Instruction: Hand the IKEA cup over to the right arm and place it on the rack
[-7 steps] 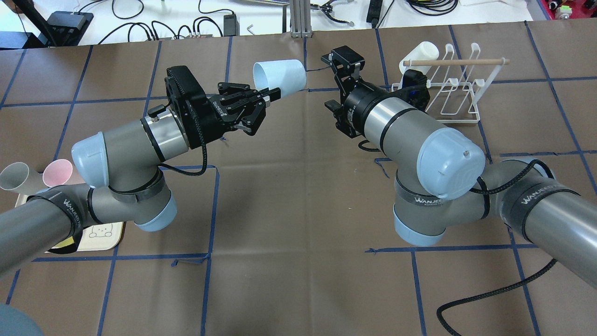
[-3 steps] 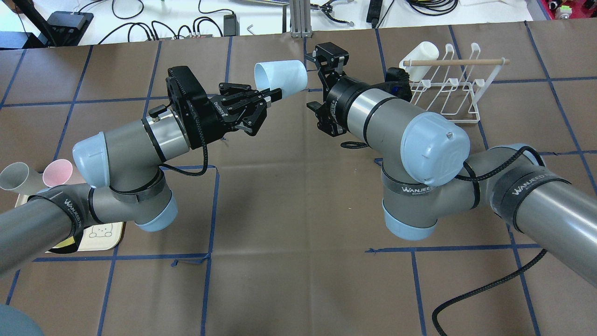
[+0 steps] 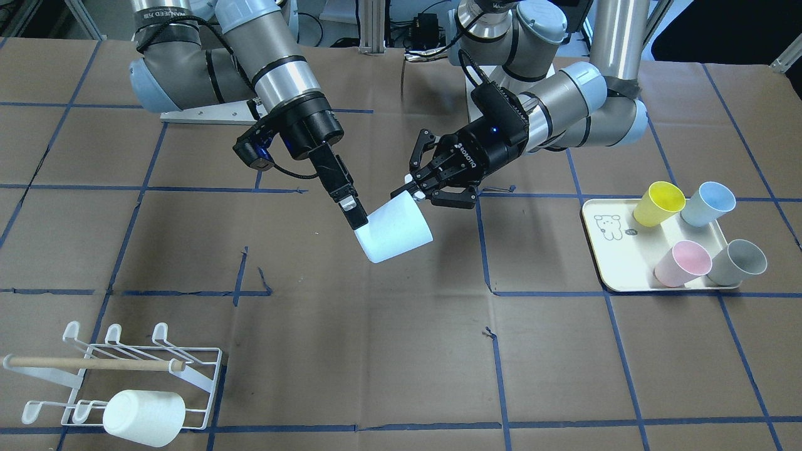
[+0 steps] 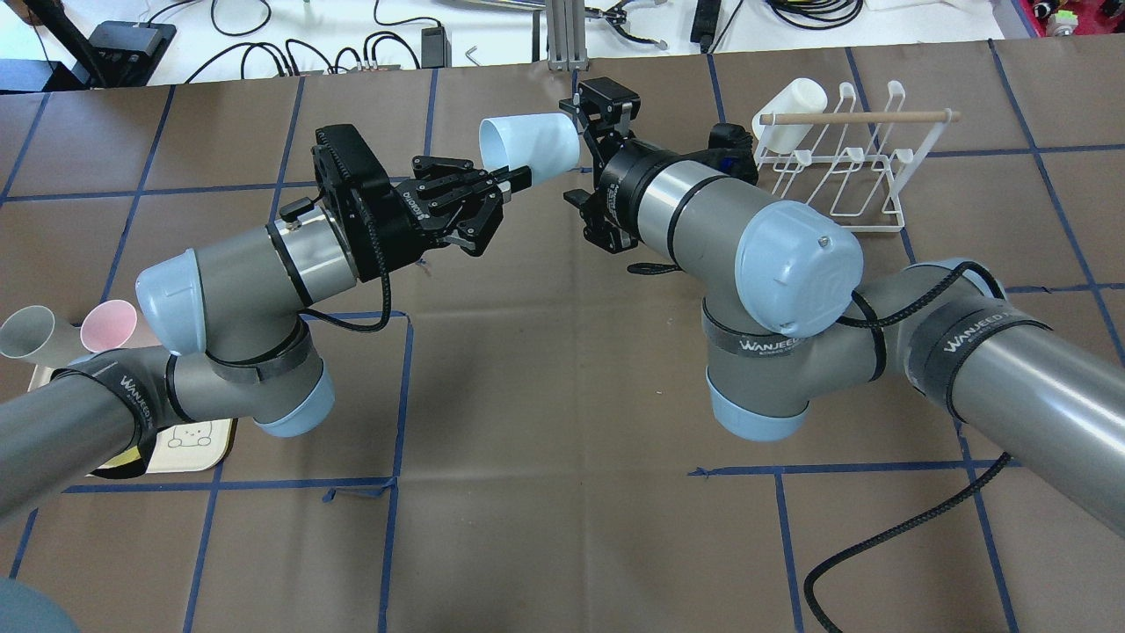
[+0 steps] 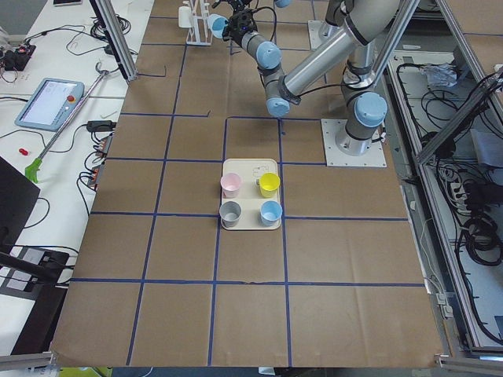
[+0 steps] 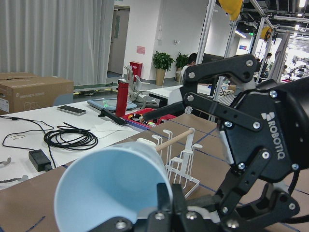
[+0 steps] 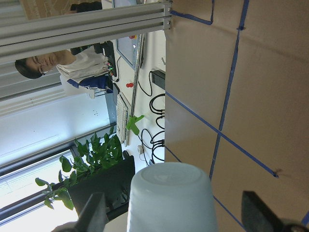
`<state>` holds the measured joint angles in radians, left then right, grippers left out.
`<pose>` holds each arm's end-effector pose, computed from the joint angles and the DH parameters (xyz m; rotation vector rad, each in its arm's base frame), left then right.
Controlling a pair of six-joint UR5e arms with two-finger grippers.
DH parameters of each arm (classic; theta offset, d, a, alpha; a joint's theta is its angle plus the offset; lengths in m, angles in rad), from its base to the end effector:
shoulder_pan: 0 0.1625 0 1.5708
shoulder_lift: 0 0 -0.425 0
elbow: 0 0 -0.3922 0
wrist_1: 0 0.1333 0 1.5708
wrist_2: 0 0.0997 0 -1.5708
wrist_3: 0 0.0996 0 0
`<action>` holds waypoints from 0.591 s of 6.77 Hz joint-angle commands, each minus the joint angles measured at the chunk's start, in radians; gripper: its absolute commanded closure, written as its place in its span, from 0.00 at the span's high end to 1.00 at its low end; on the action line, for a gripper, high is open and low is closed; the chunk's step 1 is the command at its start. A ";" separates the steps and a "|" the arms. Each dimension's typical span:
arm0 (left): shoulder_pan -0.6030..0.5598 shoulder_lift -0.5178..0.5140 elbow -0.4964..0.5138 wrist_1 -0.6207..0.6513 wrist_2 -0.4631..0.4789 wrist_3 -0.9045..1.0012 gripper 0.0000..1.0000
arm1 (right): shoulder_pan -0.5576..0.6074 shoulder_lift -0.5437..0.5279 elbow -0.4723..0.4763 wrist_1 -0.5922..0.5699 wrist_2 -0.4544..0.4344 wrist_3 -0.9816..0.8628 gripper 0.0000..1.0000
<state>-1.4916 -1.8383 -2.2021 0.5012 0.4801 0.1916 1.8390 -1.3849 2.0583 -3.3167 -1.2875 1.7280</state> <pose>-0.1863 -0.4537 0.3396 -0.8404 -1.7875 1.3564 0.2923 -0.4556 0.3775 1.2473 1.6567 -0.4179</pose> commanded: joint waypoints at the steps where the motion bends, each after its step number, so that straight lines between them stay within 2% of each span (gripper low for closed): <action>1: -0.001 0.002 -0.002 0.000 -0.002 -0.001 0.12 | 0.011 0.033 -0.033 0.002 -0.001 0.001 0.97; 4: -0.001 0.005 -0.004 0.000 -0.003 -0.001 0.12 | 0.017 0.061 -0.062 0.002 0.000 0.001 0.96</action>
<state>-1.4925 -1.8338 -2.2048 0.5016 0.4782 0.1902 1.8551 -1.3367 2.0080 -3.3150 -1.2882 1.7288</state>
